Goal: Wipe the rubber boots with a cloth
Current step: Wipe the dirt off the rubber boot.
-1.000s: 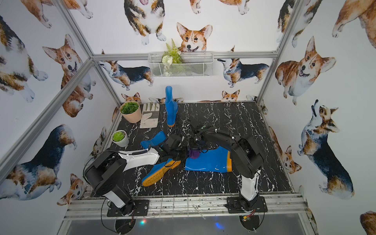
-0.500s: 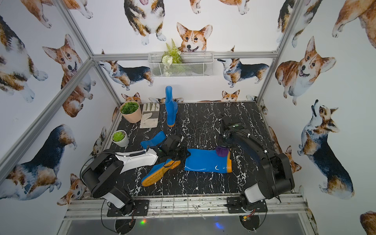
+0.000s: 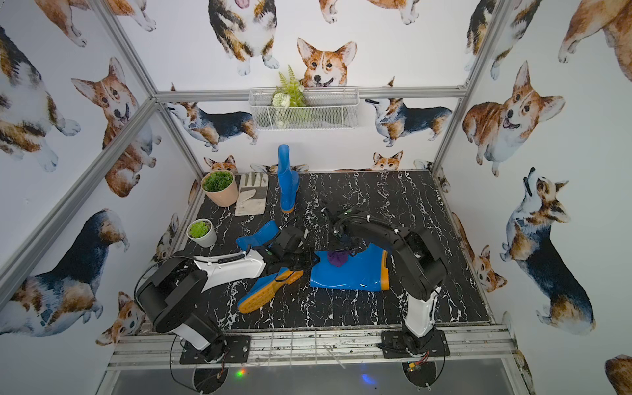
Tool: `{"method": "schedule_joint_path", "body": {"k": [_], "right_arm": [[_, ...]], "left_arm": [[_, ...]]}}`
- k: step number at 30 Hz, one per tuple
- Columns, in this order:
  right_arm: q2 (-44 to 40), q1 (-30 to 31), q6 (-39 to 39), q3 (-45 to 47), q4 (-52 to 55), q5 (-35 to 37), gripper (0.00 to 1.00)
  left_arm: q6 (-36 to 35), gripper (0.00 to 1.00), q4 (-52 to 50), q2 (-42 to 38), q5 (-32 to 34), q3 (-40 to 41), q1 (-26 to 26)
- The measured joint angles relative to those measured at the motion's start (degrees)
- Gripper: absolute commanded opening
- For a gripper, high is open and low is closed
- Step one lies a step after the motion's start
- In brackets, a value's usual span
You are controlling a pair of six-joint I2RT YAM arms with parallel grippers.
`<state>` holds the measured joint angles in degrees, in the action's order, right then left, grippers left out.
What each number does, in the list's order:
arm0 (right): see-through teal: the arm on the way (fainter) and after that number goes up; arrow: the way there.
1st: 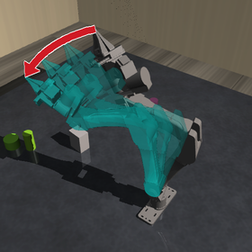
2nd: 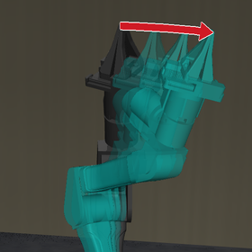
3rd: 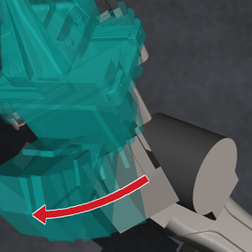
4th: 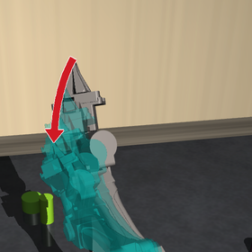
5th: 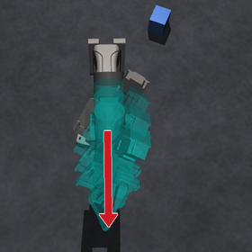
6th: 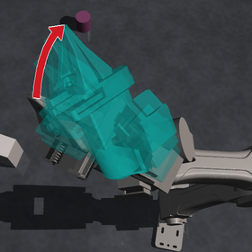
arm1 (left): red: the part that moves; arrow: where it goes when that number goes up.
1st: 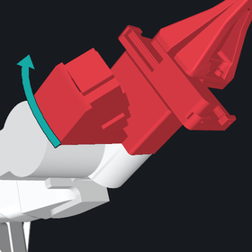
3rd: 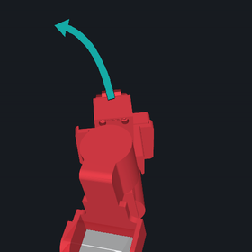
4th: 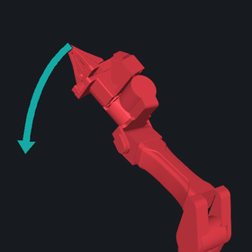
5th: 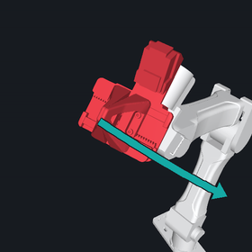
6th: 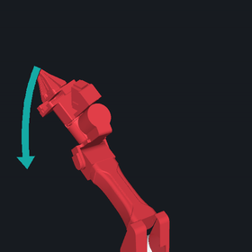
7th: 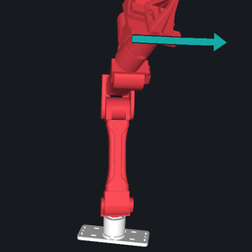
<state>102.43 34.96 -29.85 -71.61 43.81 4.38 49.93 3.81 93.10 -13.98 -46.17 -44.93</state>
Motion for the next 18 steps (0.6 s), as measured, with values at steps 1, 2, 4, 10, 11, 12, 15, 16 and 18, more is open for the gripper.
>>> {"method": "schedule_joint_path", "body": {"k": [1,2,4,10,11,12,15,16,18], "right_arm": [[-2.4,-3.4,0.4,2.5,0.5,0.1,0.0],[-4.7,-5.9,1.0,4.2,1.0,0.4,0.0],[-9.9,-10.2,2.7,6.1,2.7,2.1,0.0],[-26.3,-19.7,5.9,6.3,7.9,5.7,0.0],[-29.2,-20.6,5.9,6.6,8.2,5.8,0.0],[-30.9,-21.0,5.9,7.0,8.4,5.7,0.0],[-35.9,-21.5,4.2,11.1,8.3,3.1,0.0],[-37.3,-21.5,3.2,13.7,7.8,2.2,0.0],[-39.3,-21.5,1.2,18.5,6.9,1.4,0.0]], "left_arm": [[0.0,0.0,0.0,0.0,0.0,0.0,0.0],[0.2,0.0,0.1,0.0,0.0,0.0,0.0],[0.2,0.0,0.0,0.2,0.1,-0.3,0.0],[0.5,0.0,-0.3,1.0,0.4,-0.7,0.0],[0.6,0.0,-0.3,1.1,0.4,-0.7,0.0],[0.7,0.0,-0.3,1.1,0.4,-0.8,0.0],[1.0,0.0,-0.3,1.4,0.4,-1.0,0.0],[1.0,0.0,-0.3,1.4,0.4,-1.1,0.0],[1.1,0.0,-0.3,1.5,0.4,-1.1,0.0]]}}
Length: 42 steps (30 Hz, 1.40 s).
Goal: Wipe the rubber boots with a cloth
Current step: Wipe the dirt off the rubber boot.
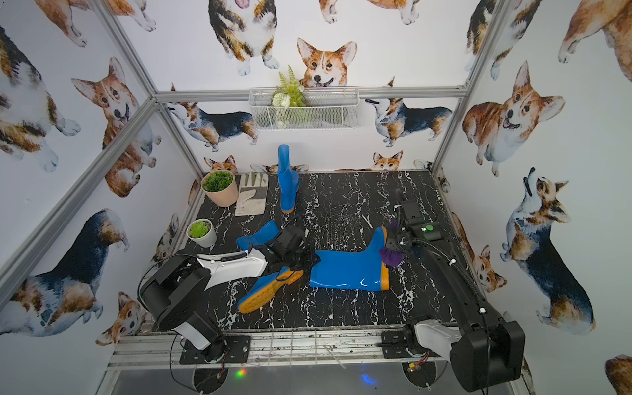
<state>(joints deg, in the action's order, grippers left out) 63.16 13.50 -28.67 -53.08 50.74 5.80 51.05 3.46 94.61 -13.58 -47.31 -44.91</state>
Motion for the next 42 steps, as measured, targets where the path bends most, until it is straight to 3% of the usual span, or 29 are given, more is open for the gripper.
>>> {"method": "schedule_joint_path", "body": {"k": [5,9,15,21,24,28,34,38,42], "right_arm": [[-0.5,-2.2,-2.9,7.2,-2.6,-1.7,0.0],[7.7,-4.2,-3.0,7.2,-9.3,-4.9,0.0],[21.5,-4.5,-2.0,-3.8,-14.2,-8.4,0.0],[19.5,-4.1,-1.2,-9.4,-14.6,-9.4,0.0],[14.5,0.1,-1.3,-9.8,-12.8,-6.9,0.0],[12.3,12.4,-3.3,-9.2,-13.2,-5.0,0.0],[27.7,26.8,-6.0,-12.9,-16.9,-7.4,0.0],[36.5,27.9,-6.0,-15.6,-19.3,-10.1,0.0],[37.0,22.6,-5.7,-13.2,-19.5,-11.6,0.0]], "left_arm": [[0.1,0.0,0.0,0.0,0.0,0.0,0.1],[0.1,0.0,0.0,0.0,-0.2,0.0,0.2],[0.8,0.0,0.4,1.4,-0.7,-0.8,0.5],[0.8,0.0,0.9,1.5,-0.6,-0.8,1.0],[0.8,0.0,0.9,1.4,-0.6,-0.8,1.0],[1.1,0.0,0.9,1.2,-0.6,-0.8,1.0],[1.7,0.0,2.0,1.1,-0.7,-0.1,1.0],[2.1,0.0,2.6,0.4,-0.6,0.5,1.0],[2.1,0.0,1.8,-1.6,-0.1,0.5,1.1]]}}
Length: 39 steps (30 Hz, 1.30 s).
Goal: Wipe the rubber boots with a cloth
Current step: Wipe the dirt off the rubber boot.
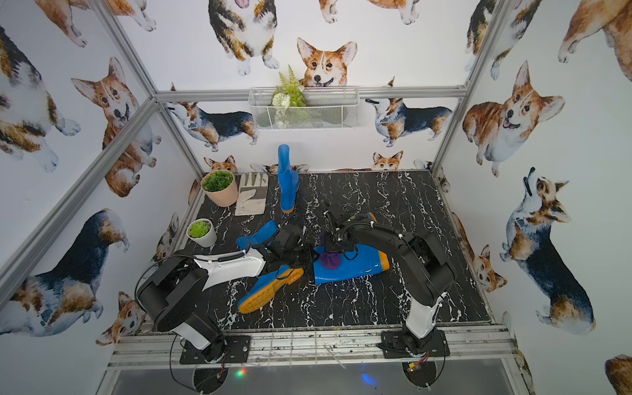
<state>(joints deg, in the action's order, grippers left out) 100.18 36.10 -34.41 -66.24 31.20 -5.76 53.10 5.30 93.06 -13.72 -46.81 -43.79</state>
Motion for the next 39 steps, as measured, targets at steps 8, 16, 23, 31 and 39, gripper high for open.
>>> {"method": "schedule_joint_path", "body": {"k": [8,16,23,31,39], "right_arm": [[-15.3,-17.4,3.0,6.6,4.4,2.2,0.0],[-9.4,2.0,1.1,1.7,2.8,3.0,0.0],[0.2,2.5,0.2,-0.8,0.2,1.0,0.0],[-14.6,-19.8,1.3,9.5,1.7,-0.9,0.0],[-22.9,-4.3,-1.0,8.8,3.0,4.6,0.0]], "left_arm": [[-0.4,0.0,-0.6,-0.1,0.0,-0.8,0.3],[-0.4,0.0,-1.1,0.9,0.1,-1.0,0.4],[-0.4,0.0,-2.4,0.1,0.4,-1.1,0.4],[-0.6,0.0,-3.1,-0.5,0.4,-3.5,0.7],[-0.3,0.0,-3.2,0.6,0.6,-3.6,0.7]]}}
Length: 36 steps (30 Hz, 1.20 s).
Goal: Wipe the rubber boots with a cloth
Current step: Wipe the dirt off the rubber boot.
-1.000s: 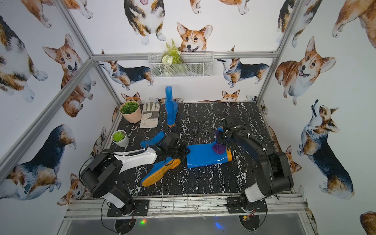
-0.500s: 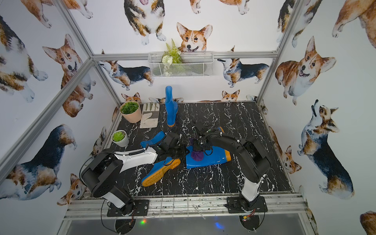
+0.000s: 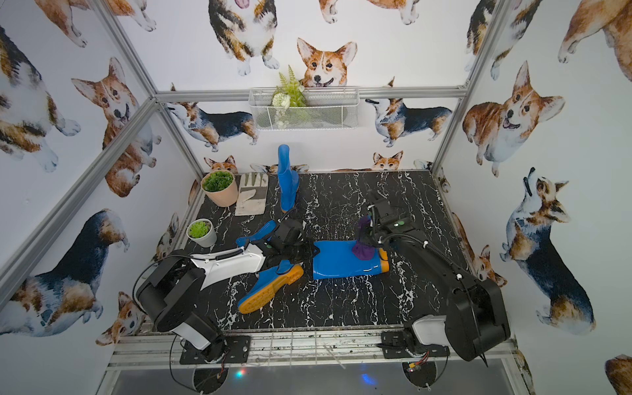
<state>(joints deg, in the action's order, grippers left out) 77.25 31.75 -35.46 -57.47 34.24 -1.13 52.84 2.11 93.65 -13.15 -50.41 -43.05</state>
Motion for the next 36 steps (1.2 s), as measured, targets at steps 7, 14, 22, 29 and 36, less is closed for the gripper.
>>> {"method": "schedule_joint_path", "body": {"k": [7,14,22,29,36], "right_arm": [[13.9,14.9,-3.2,-5.7,-2.9,1.3,0.0],[9.7,2.6,-2.4,1.6,-3.4,2.2,0.0],[-7.6,-18.3,0.9,10.2,2.3,1.6,0.0],[-3.7,0.9,-0.5,3.1,4.0,4.1,0.0],[14.9,14.4,-2.1,-5.4,-1.0,4.2,0.0]], "left_arm": [[0.4,0.0,0.1,0.0,-0.2,0.0,0.0],[1.7,0.0,1.2,-0.1,-1.6,0.9,0.7],[2.0,0.0,3.1,-0.3,-3.5,0.9,1.3],[2.6,0.0,3.3,-0.2,-3.2,0.9,1.8],[3.2,0.0,2.6,0.9,-4.1,0.3,1.8]]}}
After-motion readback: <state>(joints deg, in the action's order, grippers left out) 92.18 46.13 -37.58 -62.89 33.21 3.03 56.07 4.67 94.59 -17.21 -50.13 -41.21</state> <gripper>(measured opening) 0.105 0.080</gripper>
